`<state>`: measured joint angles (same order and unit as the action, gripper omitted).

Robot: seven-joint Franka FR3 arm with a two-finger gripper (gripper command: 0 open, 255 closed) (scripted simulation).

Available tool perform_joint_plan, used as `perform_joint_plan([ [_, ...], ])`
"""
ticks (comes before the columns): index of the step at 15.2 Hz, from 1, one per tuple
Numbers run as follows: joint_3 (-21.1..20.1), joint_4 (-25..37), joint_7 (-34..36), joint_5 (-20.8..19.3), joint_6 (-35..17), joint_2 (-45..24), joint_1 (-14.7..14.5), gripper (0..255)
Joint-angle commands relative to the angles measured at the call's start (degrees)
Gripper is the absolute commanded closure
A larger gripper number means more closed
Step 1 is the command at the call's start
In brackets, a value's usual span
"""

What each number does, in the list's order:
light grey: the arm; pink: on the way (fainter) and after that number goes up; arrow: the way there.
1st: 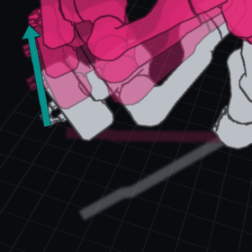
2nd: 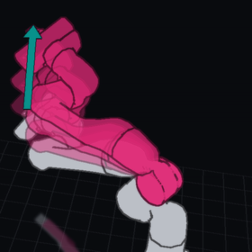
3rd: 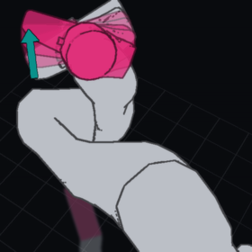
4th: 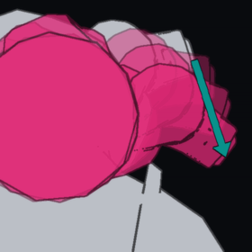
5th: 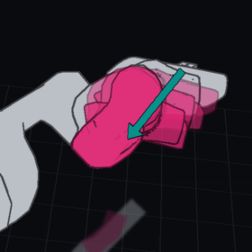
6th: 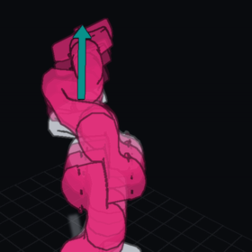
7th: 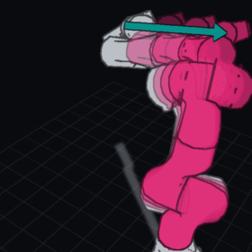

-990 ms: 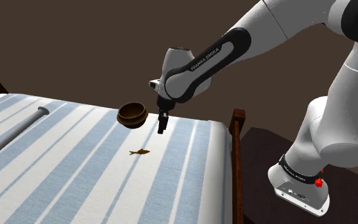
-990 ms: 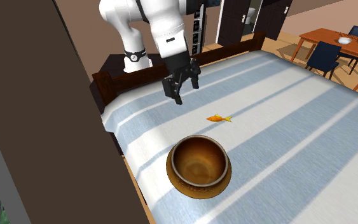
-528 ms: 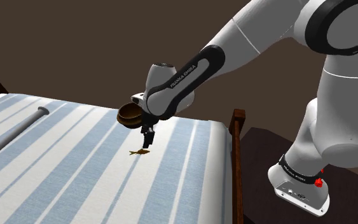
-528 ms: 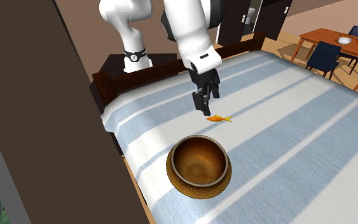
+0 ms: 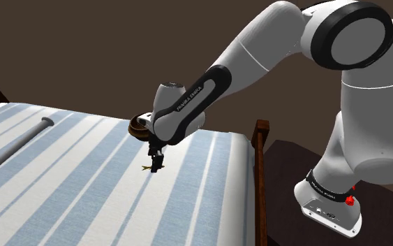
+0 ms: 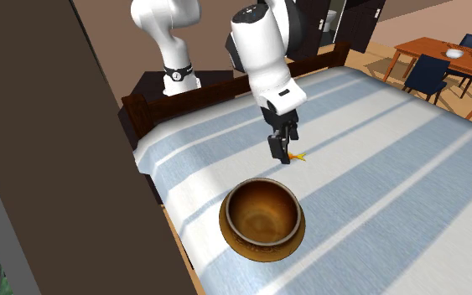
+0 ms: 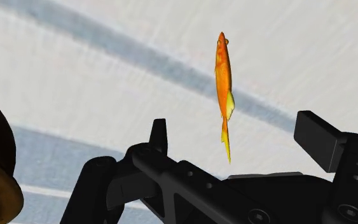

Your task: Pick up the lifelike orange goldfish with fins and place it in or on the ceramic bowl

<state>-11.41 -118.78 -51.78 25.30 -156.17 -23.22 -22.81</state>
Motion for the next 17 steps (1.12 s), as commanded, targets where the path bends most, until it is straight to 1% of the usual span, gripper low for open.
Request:
perform_joint_plan([
  [1, -0.1, 0.57, 0.0, 0.02, -0.9, -1.35, -0.28, 0],
  [8, -0.1, 0.57, 0.0, 0.02, -0.9, -1.35, -0.28, 0],
  [9, -0.1, 0.57, 0.0, 0.02, -0.9, -1.35, -0.28, 255],
  [17, -0.1, 0.56, 0.0, 0.02, -0.9, -1.35, -0.28, 255],
])
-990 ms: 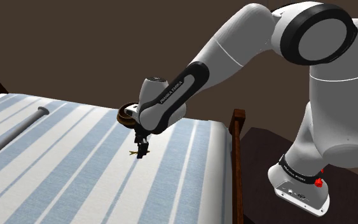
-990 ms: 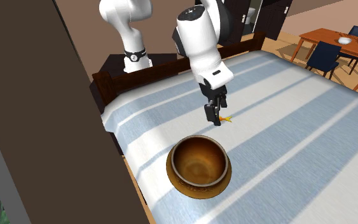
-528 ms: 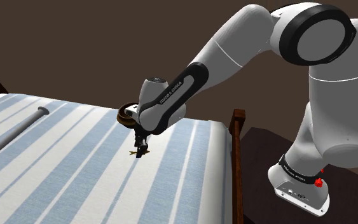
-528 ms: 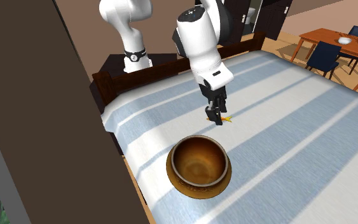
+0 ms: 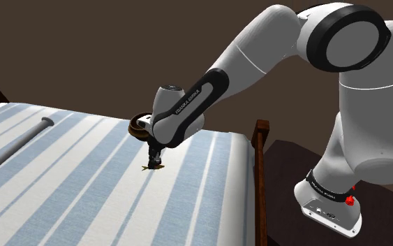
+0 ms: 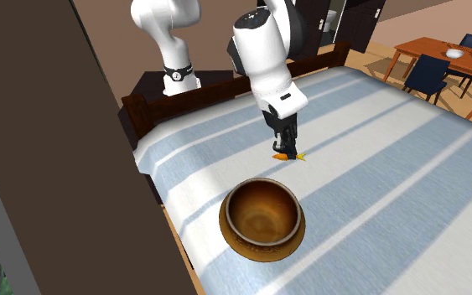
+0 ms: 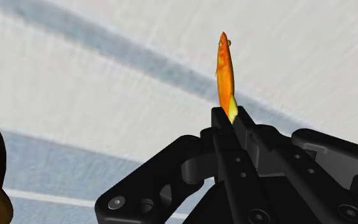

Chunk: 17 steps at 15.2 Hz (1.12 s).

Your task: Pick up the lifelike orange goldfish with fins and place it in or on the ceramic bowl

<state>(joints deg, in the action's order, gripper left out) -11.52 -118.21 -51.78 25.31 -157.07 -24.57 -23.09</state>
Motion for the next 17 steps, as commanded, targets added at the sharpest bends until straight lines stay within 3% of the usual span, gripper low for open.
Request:
perform_joint_plan([
  [1, 0.0, 0.0, 0.0, 0.0, 0.0, 0.0, 0.0, 255],
  [17, 1.74, 1.05, 4.87, -3.13, 9.64, 8.88, -0.74, 255],
])
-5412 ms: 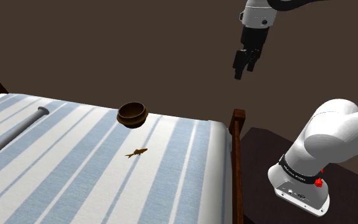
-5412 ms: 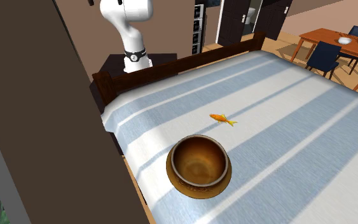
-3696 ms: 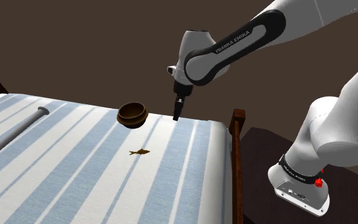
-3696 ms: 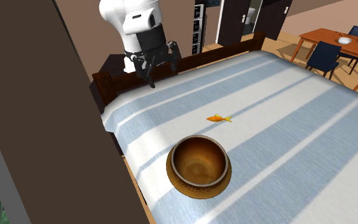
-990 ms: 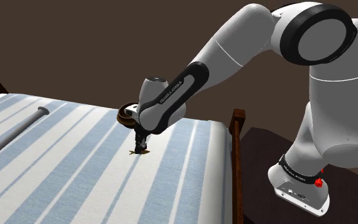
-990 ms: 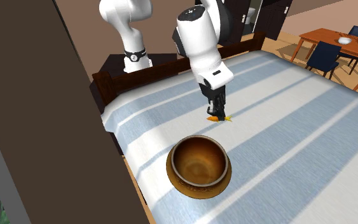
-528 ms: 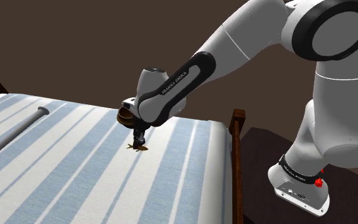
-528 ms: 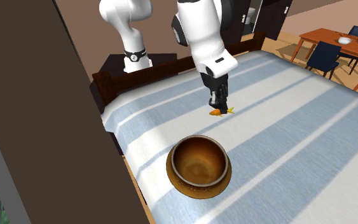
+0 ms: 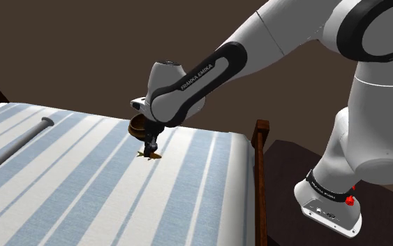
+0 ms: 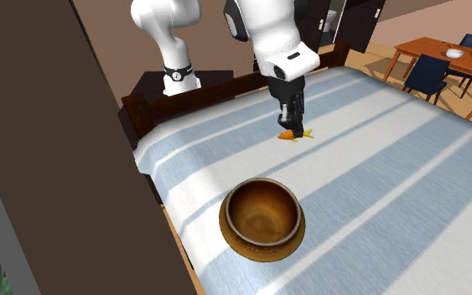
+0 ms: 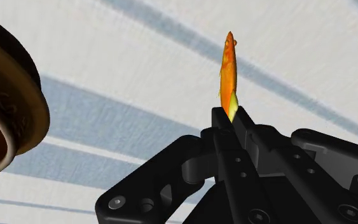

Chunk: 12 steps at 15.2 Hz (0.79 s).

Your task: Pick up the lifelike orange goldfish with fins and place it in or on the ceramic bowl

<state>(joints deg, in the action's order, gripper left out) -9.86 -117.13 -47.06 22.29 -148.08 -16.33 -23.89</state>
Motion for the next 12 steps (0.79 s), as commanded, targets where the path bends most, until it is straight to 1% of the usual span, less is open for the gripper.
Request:
perform_joint_plan([
  [1, 0.15, 0.14, 0.44, -0.3, 1.28, 1.12, 0.05, 255],
  [12, 0.81, 2.87, 3.41, -2.27, 8.41, 5.75, 0.03, 255],
])
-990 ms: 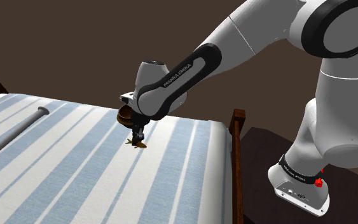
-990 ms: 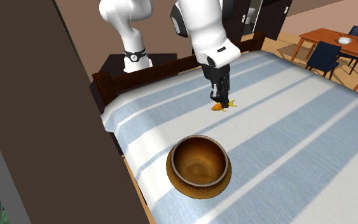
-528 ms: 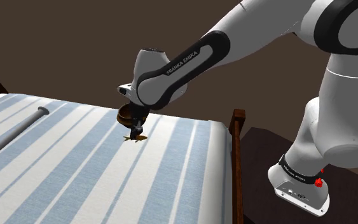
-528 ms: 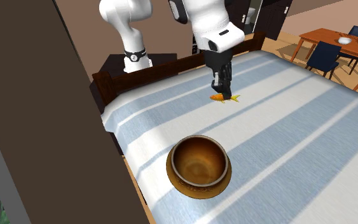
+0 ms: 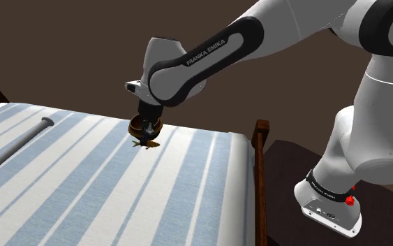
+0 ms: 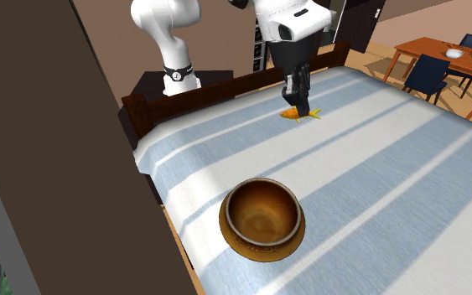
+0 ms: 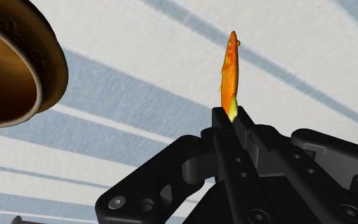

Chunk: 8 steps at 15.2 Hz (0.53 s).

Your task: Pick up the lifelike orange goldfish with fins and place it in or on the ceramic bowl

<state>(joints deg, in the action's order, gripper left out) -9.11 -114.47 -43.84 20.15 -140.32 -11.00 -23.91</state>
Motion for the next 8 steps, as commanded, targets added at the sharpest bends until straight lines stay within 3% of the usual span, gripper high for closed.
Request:
perform_joint_plan([
  [1, 0.11, 0.54, 0.44, -0.29, 1.32, 0.78, 0.05, 255],
  [5, 0.24, 1.65, 1.23, -0.8, 3.45, 1.87, 0.08, 255],
  [8, 1.54, 6.47, -1.64, -0.64, 6.19, -1.12, 2.11, 255],
])
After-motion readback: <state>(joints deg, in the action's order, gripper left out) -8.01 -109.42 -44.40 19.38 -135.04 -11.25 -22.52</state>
